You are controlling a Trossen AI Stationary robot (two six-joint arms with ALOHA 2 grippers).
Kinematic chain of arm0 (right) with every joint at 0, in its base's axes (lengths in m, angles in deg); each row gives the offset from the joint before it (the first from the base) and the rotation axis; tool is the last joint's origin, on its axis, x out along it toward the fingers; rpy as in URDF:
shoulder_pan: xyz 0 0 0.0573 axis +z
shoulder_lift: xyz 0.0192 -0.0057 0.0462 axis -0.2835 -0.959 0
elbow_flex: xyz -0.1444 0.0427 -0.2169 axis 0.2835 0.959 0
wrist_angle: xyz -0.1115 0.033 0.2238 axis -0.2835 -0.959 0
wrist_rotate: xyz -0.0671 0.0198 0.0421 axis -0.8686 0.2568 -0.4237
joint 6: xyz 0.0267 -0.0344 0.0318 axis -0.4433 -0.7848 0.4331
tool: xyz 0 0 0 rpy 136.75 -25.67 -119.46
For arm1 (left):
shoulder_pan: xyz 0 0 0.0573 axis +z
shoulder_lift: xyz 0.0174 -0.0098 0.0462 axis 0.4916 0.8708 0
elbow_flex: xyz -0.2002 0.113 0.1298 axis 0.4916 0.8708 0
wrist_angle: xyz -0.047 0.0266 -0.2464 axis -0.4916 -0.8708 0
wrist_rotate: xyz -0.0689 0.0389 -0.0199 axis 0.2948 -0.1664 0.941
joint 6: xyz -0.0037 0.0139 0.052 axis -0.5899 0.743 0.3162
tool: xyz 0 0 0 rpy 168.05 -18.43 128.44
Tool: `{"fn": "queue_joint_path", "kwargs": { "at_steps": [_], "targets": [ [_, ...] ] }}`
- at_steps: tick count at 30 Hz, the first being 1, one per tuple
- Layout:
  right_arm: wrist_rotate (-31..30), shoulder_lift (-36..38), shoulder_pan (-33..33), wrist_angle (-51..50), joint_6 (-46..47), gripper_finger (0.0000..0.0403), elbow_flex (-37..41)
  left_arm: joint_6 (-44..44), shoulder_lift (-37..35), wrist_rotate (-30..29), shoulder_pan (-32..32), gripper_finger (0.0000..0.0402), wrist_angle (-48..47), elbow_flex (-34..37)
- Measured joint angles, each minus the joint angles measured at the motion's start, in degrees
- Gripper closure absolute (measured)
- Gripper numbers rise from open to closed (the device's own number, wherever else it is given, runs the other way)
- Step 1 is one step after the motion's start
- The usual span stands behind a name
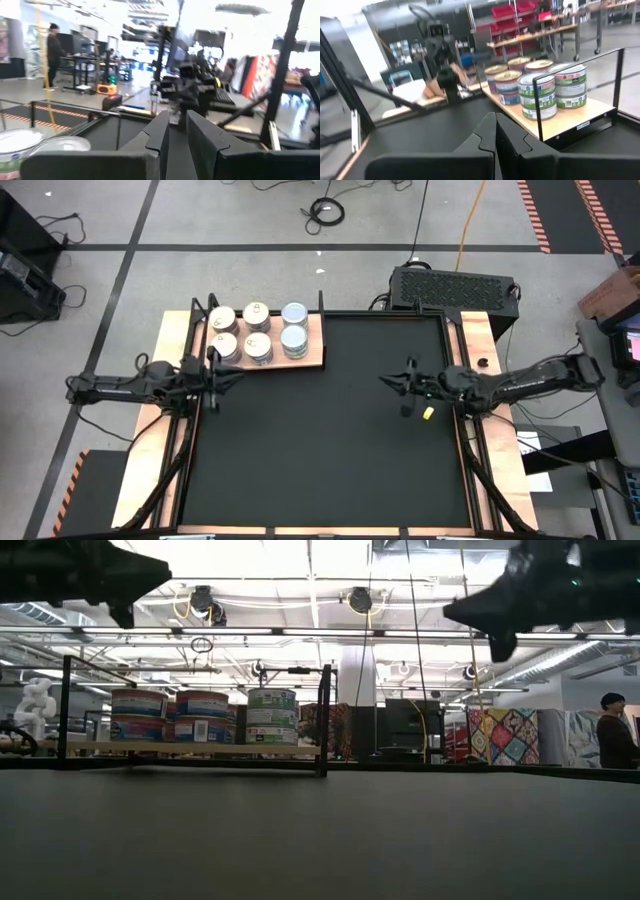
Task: Stack canned seafood by type on shelf
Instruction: Return to Home Position
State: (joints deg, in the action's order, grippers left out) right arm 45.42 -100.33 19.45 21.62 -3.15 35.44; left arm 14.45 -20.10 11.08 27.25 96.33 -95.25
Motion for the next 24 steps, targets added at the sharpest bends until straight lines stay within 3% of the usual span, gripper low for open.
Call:
{"fn": "queue_joint_path", "kwargs": {
  "at_steps": [10, 24],
  "targets": [
    [-0.1, 9.9, 0.0, 2.5, 1.6, 0.0403, 9.8, -0.9, -6.4, -6.0, 0.0, 0.0334, -5.3, 2.3],
    [-0.4, 12.1, 0.0, 0.4, -0.9, 0.0403, 12.2, -5.4, -6.7, -6.6, 0.0, 0.0334, -8.7, 4.1]
  ]
}}
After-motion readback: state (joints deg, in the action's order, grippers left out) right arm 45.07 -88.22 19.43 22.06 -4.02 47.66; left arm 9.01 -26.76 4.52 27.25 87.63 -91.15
